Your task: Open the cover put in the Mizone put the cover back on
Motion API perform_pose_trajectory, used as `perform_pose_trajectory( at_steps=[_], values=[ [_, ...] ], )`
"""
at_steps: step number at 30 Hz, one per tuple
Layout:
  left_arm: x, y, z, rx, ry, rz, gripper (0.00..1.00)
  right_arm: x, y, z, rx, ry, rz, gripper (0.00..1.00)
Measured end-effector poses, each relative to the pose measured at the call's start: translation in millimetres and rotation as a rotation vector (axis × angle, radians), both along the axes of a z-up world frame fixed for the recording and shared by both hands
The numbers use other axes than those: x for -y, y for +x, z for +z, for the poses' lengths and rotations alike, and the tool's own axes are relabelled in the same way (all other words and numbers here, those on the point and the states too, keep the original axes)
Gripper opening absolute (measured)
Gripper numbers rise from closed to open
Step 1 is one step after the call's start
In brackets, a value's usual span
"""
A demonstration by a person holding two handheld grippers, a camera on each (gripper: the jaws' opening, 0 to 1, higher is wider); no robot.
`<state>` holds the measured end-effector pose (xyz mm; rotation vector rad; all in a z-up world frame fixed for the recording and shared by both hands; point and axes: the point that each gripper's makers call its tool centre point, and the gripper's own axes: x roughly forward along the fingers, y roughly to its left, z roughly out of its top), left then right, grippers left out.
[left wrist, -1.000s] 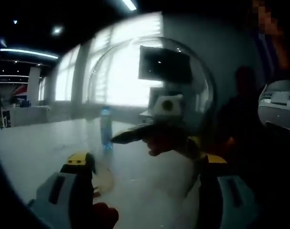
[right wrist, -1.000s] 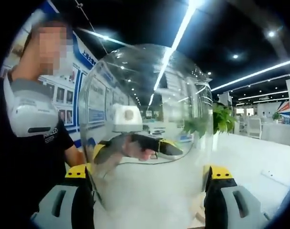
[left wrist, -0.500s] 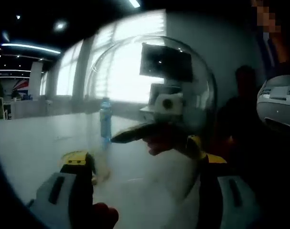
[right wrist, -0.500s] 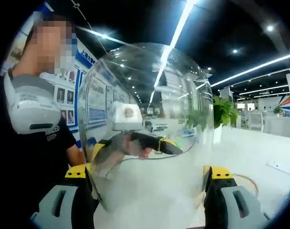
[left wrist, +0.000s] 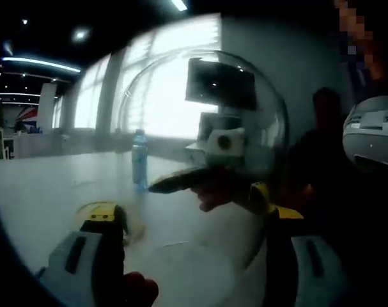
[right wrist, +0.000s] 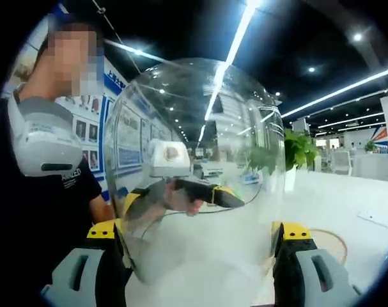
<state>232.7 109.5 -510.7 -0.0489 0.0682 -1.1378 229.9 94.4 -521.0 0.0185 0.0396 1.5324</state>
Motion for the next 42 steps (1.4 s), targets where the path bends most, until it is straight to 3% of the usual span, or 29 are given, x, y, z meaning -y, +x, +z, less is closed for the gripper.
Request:
perform_pose_trajectory(
  at_steps=[11,42],
  values=[
    [-4.3,-0.4,0.1,0.042,-0.076,0.012,0.78,-0.7,0.9,0.7,0.006,0.043,-0.008,0.90],
    [-9.6,0.3,-1.3,0.085,-0.057,-0.012,0.75,-3.7,3.1,-1.0,0.007,0.016,-0.015,0.90]
  ],
)
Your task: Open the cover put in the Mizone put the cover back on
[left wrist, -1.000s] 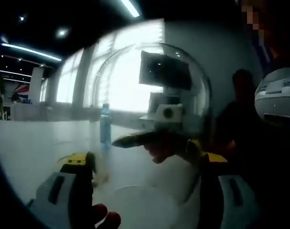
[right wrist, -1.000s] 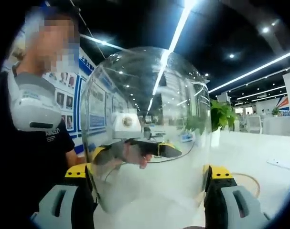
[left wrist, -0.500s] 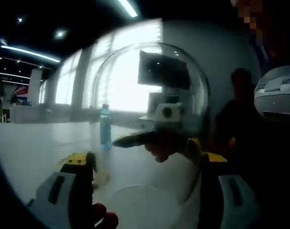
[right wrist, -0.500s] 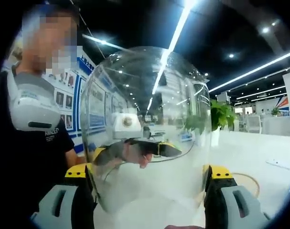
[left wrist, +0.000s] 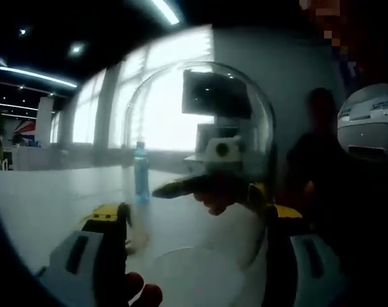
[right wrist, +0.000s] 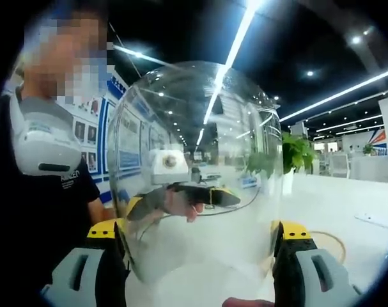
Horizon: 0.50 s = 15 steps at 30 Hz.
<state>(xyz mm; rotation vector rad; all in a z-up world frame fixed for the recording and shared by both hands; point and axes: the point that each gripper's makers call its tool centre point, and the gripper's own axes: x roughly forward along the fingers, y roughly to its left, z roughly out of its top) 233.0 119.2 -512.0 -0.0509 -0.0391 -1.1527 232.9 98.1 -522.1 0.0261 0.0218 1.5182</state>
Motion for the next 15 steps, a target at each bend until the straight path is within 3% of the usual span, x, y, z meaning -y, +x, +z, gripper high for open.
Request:
perform_pose_trajectory(
  at_steps=[4,7,15],
  values=[
    [0,0.5,-0.1,0.000,0.000,-0.003,0.75,1,0,0.0,0.002,-0.005,-0.002,0.90],
    [-1,0.9,-0.1,0.001,-0.004,-0.005,0.75,12,6,10.4,0.004,0.042,-0.029,0.90],
    [-4,1.9,0.9,0.000,-0.003,-0.009,0.74,29,5,2.7,0.009,0.015,-0.078,0.90]
  ],
)
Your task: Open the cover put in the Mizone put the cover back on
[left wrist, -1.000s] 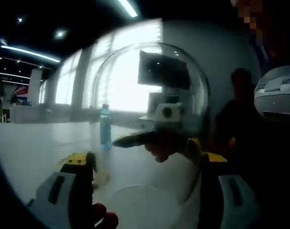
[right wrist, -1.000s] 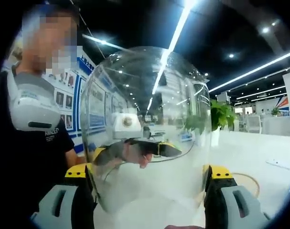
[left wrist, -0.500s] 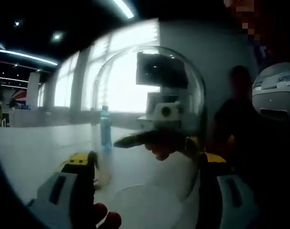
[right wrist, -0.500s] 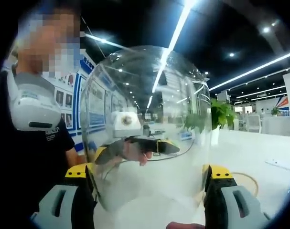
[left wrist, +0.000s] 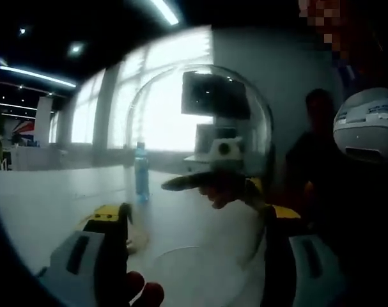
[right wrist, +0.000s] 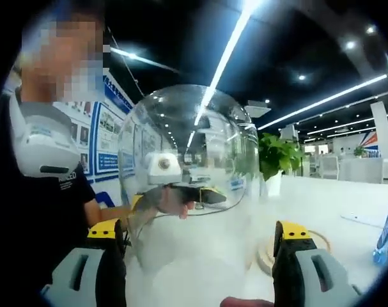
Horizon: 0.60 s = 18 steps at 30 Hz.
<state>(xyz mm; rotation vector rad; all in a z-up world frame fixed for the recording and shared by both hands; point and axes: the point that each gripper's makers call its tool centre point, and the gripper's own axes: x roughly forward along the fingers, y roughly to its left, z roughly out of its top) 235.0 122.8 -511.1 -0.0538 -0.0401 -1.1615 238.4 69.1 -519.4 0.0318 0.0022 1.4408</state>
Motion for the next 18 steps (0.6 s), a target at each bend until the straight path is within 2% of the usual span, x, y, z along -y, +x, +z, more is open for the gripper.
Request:
perform_pose_trajectory(
  at_steps=[5,7,8,9,14,18],
  values=[
    [-3,-1.7,1.0,0.000,-0.003,0.010,0.73,14,0,0.6,0.001,0.033,-0.045,0.90],
    [-3,-1.9,1.4,0.001,0.000,0.019,0.73,22,2,-0.5,0.003,0.033,-0.069,0.69],
    [-4,-1.4,1.2,0.002,0.001,0.023,0.72,23,-1,3.1,-0.017,0.067,-0.058,0.62],
    [-4,-1.2,1.2,0.003,0.001,0.022,0.72,24,-5,2.7,-0.011,0.069,-0.043,0.59],
    [-5,-1.4,1.4,0.004,-0.007,0.015,0.71,28,0,0.6,0.021,0.049,-0.094,0.57],
    [-7,-2.8,2.1,0.006,-0.010,0.023,0.70,36,3,0.0,0.012,0.057,-0.116,0.56]
  ],
)
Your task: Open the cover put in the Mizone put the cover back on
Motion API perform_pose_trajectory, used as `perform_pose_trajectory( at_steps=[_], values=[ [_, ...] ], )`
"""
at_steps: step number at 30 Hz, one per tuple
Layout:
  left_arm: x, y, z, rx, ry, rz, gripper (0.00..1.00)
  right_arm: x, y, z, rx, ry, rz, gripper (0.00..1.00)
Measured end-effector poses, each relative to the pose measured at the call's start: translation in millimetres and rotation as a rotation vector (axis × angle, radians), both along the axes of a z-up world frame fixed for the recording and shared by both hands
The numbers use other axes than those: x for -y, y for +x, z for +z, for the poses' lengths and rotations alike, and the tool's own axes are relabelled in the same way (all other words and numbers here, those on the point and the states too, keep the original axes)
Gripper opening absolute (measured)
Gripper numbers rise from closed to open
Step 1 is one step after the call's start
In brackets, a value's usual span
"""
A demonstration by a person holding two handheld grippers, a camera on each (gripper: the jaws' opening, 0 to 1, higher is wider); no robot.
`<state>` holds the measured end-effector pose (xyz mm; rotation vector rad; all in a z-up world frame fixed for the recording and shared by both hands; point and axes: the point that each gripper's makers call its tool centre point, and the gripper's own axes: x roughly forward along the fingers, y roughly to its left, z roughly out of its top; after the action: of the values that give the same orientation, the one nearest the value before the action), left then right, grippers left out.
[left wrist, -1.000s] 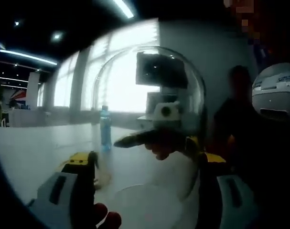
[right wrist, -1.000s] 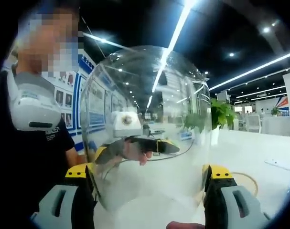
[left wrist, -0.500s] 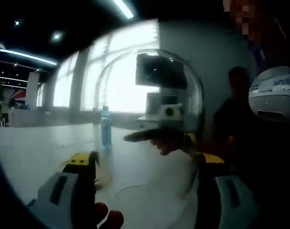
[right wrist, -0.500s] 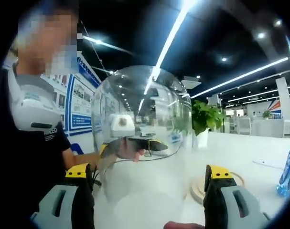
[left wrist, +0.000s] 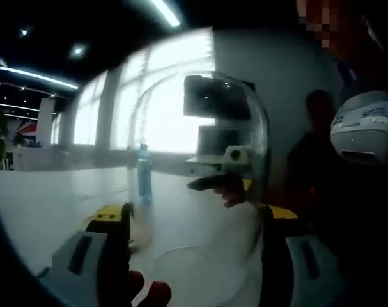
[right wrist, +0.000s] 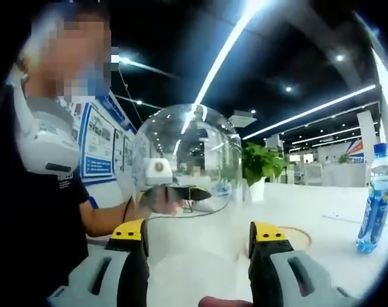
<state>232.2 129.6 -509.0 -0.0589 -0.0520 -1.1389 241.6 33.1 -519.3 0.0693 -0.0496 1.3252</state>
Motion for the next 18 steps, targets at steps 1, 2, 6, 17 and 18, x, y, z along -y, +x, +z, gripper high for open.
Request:
perform_pose_trajectory(
  at_steps=[1,2,6,17,18],
  values=[
    [0,-0.6,0.2,0.002,0.003,0.005,0.69,1,0,-0.3,-0.003,0.003,-0.002,0.56],
    [-1,-0.8,0.2,0.004,0.005,0.009,0.69,2,0,-0.5,-0.005,0.006,-0.004,0.56],
    [-8,-3.1,2.4,0.005,-0.005,0.014,0.66,2,0,-4.0,-0.004,0.003,-0.008,0.55],
    [-32,-19.6,9.1,0.057,-0.010,0.076,0.50,16,0,0.4,0.008,0.024,-0.066,0.55],
    [-35,-18.9,8.9,0.054,-0.008,0.087,0.50,18,1,0.2,0.003,0.023,-0.077,0.54]
  ],
)
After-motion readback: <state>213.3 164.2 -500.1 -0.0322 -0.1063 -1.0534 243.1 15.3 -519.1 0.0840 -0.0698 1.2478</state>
